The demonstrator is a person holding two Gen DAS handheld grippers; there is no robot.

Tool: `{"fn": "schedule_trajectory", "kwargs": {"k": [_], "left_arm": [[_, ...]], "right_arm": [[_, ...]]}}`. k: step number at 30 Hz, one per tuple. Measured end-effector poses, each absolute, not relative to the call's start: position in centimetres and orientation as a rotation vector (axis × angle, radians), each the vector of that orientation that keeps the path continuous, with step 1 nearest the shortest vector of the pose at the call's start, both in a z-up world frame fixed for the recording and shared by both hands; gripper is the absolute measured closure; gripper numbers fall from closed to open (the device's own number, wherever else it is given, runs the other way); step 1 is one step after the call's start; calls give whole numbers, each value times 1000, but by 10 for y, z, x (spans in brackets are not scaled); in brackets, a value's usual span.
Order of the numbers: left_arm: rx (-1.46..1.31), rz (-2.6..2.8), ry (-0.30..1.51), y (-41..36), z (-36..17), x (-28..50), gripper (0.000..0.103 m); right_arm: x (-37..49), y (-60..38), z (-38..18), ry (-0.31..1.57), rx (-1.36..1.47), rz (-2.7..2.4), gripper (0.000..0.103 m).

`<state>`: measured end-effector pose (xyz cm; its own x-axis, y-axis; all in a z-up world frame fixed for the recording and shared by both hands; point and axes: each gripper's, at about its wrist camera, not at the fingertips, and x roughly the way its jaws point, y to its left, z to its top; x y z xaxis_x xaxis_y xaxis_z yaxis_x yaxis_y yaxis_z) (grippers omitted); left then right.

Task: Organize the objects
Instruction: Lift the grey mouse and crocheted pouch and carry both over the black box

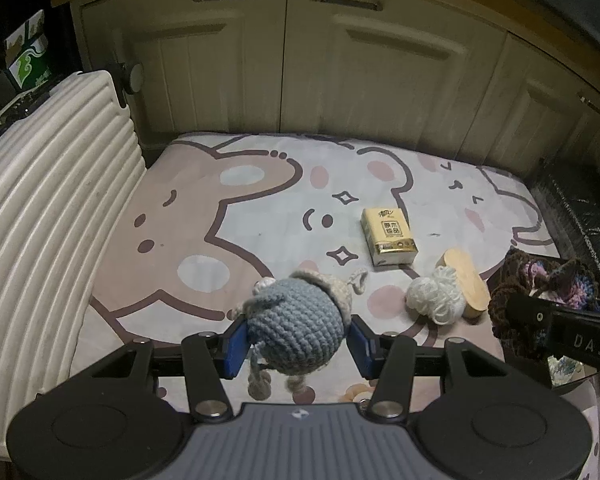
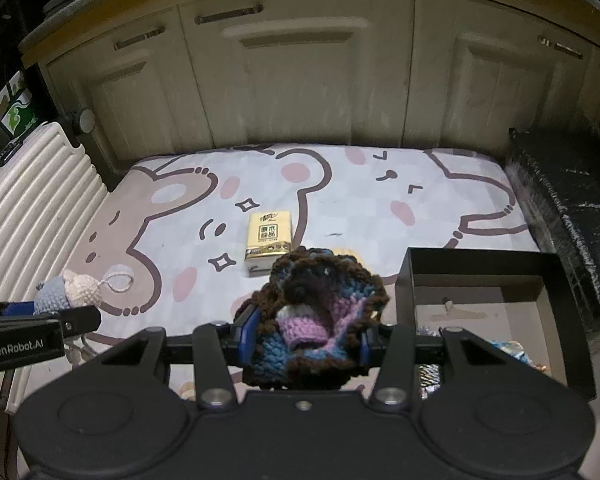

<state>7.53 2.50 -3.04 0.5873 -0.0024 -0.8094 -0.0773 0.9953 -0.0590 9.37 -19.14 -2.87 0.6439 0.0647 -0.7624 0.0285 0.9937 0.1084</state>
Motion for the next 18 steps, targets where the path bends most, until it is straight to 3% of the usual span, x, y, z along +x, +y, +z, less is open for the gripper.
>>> {"fn": "schedule_trajectory", "kwargs": {"k": [18], "left_arm": [[-103, 23, 895, 5, -19, 74, 50]], "right_arm": [[86, -212, -18, 821, 116, -14, 56]]}}
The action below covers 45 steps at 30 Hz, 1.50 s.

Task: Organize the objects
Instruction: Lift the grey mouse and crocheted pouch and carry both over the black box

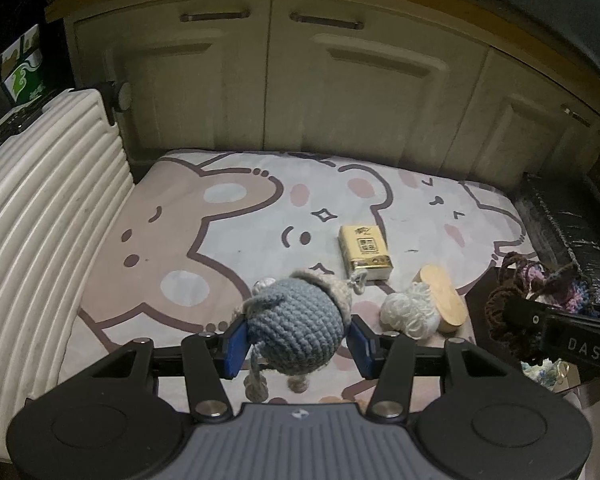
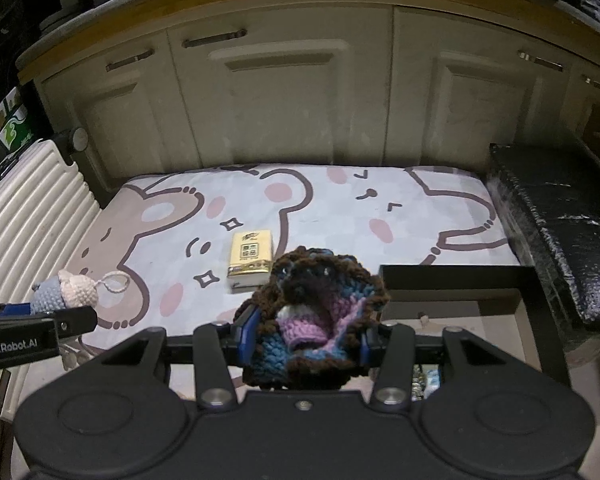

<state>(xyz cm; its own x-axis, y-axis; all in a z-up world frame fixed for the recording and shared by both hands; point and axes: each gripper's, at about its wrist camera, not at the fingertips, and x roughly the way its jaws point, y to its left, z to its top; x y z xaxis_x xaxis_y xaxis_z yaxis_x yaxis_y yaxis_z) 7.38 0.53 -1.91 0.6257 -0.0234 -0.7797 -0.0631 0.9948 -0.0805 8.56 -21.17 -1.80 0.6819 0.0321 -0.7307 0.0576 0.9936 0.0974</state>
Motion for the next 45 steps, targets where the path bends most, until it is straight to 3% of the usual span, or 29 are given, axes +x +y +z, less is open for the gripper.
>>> {"fn": "schedule_trajectory", "kwargs": {"k": [45], "left_arm": [[-133, -353, 745, -154, -11, 98, 50]], "right_arm": [[37, -370, -24, 774, 239, -279, 56]]}}
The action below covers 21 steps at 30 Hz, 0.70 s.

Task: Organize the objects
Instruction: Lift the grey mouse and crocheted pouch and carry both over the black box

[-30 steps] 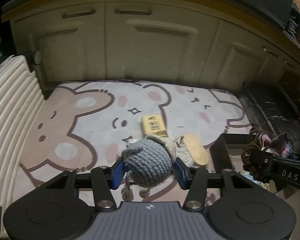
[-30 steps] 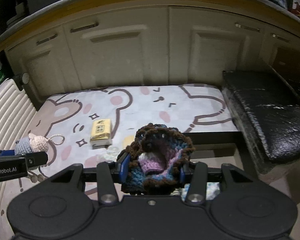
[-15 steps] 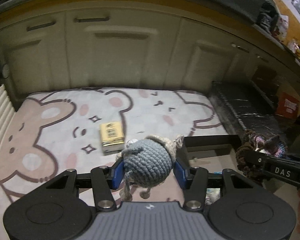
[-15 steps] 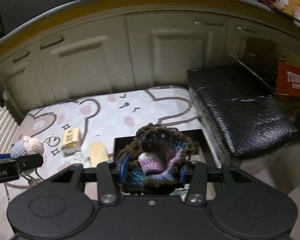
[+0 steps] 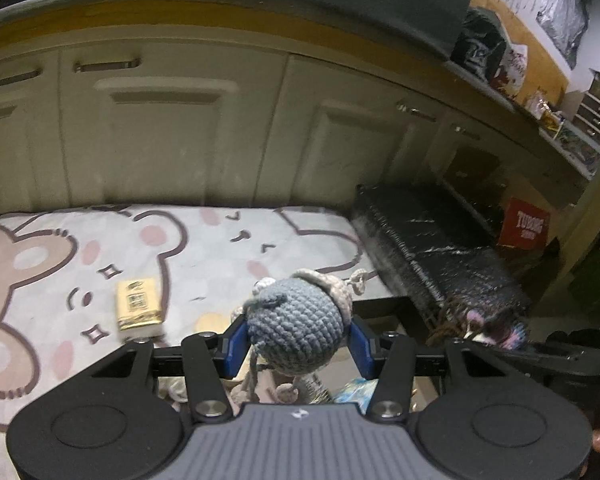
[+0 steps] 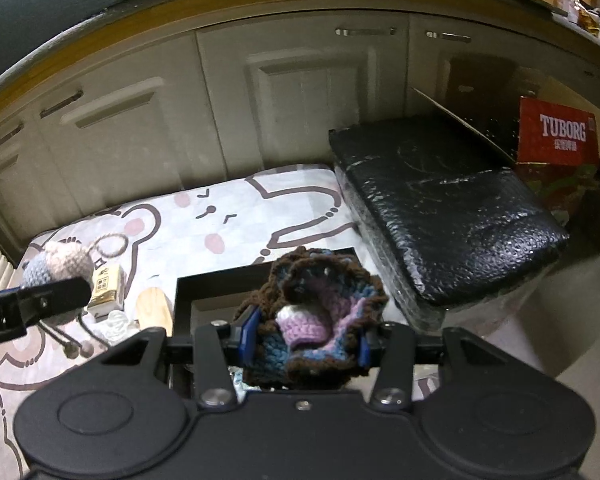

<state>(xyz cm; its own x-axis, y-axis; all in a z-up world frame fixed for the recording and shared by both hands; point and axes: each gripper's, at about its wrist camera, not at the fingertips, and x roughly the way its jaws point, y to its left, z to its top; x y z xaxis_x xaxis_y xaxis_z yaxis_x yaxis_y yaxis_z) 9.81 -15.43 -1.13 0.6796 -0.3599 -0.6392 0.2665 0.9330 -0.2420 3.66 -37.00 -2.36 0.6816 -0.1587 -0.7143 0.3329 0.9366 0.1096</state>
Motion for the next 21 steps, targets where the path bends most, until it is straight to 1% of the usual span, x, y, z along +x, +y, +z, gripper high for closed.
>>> {"fn": "schedule_trajectory", "kwargs": {"k": [6, 16, 21], "left_arm": [[-110, -391, 745, -174, -25, 111, 50], [-186, -427, 725, -189, -41, 136, 50], [-183, -419, 781, -199, -58, 151, 50]], "right_arm": [[40, -378, -28, 770, 265, -286, 56], [51, -378, -38, 781, 276, -285, 56], [61, -378, -45, 791, 273, -285, 56]]}}
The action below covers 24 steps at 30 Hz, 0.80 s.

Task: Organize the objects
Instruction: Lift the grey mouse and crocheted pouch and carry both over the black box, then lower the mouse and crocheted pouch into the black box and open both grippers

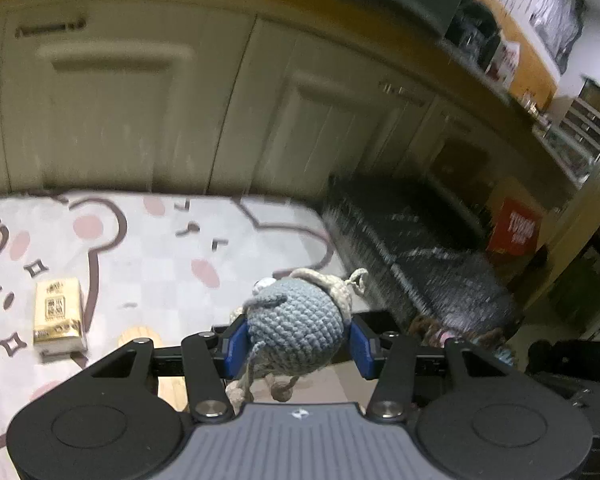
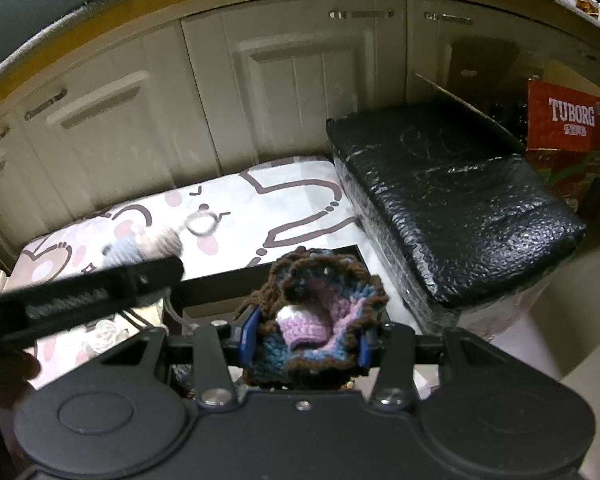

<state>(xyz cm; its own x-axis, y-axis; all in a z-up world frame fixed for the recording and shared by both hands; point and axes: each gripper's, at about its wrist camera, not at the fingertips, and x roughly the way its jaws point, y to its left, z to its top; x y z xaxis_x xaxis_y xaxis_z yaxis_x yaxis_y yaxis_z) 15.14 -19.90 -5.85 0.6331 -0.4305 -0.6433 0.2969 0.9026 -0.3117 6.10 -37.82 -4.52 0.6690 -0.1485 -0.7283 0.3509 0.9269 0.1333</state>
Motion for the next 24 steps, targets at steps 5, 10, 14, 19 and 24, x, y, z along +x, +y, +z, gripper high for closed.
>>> {"fn": "schedule_trajectory", "kwargs": {"k": [5, 10, 14, 19, 24], "left_arm": [[-161, -394, 869, -204, -82, 165, 50], [-166, -389, 909, -202, -98, 176, 50], [-163, -392, 925, -206, -103, 180, 50], [-128, -410, 942, -213, -111, 183, 50], [-81, -428, 942, -220, -116, 182, 48]], "right_arm": [[71, -390, -56, 805, 312, -320, 56], [79, -400, -69, 819, 356, -339, 56], [88, -403, -76, 824, 376, -344, 56], [99, -405, -84, 819, 437, -357, 56], [106, -405, -92, 815, 463, -374, 48]]}}
